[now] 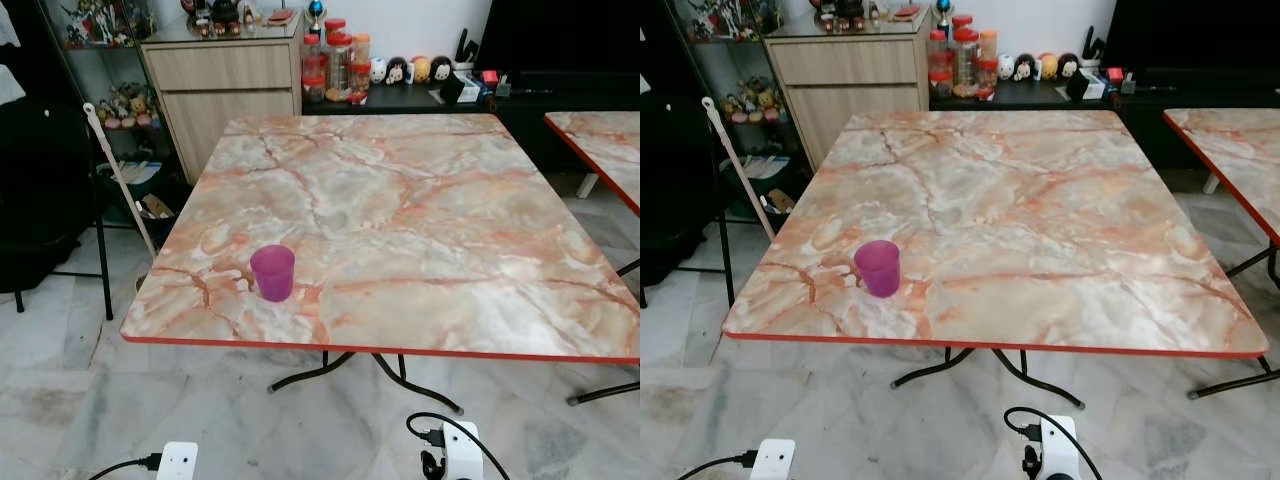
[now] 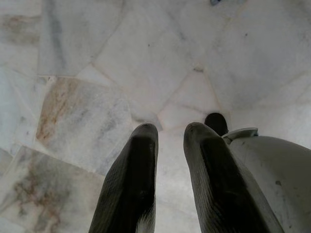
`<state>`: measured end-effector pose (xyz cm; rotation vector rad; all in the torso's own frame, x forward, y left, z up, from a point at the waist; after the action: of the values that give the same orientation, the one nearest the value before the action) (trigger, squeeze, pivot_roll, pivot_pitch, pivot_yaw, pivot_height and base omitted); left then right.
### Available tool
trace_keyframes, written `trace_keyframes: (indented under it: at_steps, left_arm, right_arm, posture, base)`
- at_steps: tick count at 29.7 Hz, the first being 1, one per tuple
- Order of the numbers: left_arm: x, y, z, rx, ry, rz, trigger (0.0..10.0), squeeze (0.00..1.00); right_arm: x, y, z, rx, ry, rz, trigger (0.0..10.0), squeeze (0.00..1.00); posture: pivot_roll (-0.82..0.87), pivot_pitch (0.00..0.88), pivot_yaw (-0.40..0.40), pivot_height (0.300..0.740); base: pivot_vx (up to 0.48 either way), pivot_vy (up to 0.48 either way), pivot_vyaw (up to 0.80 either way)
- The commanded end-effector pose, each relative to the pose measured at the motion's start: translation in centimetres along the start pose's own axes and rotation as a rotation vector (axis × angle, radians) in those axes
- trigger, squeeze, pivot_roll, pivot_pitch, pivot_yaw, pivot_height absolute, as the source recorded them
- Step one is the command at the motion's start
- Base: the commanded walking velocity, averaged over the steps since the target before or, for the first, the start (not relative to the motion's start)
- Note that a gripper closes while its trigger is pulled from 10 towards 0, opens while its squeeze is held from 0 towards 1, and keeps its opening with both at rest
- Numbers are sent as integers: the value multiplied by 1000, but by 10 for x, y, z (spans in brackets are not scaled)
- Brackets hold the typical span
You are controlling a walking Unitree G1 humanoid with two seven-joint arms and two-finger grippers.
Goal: Setting the table
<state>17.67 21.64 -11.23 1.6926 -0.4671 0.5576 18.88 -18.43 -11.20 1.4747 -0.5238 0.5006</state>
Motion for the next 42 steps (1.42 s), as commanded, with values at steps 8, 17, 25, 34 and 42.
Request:
trace_keyframes:
  at_steps: [8,17,25,34,42]
  left_arm:
    - [3,-1,-4,11,-9,4,10000,0]
    - [2,0,-8,21,-8,8,10000,0]
    - [-8,3,-14,46,0,-4,10000,0]
    - [-20,19,-70,326,309,107,10000,0]
    - [6,40,-131,588,422,339,10000,0]
  right_arm:
    - [2,-1,-5,16,-2,-8,10000,0]
    - [-3,0,-5,9,2,-22,10000,0]
    - [-7,1,-4,10,8,-33,10000,0]
    - [-7,1,-4,16,30,-36,10000,0]
    - [-7,0,-5,21,39,-37,10000,0]
  posture:
    - [25,30,29,740]
    - [31,36,32,740]
    - [28,27,39,740]
    - [48,22,39,740]
    - [74,46,28,740]
  base:
    - [311,0,0]
    - [60,0,0]
    - [0,0,0]
    - [0,0,0]
    - [0,0,0]
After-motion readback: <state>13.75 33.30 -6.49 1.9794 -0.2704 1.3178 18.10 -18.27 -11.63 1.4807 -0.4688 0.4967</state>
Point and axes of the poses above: a point about 5 cm out from each wrist's last joint towards the gripper, its own y axis pointing back from the gripper into the wrist, its own x axis along the axis of the wrist's last joint, z = x × y, the point moved 3 cm from there along -y, pointing out of the wrist towards the gripper, and after that the axes turned 4 degrees about y, right-handed, at the moved point
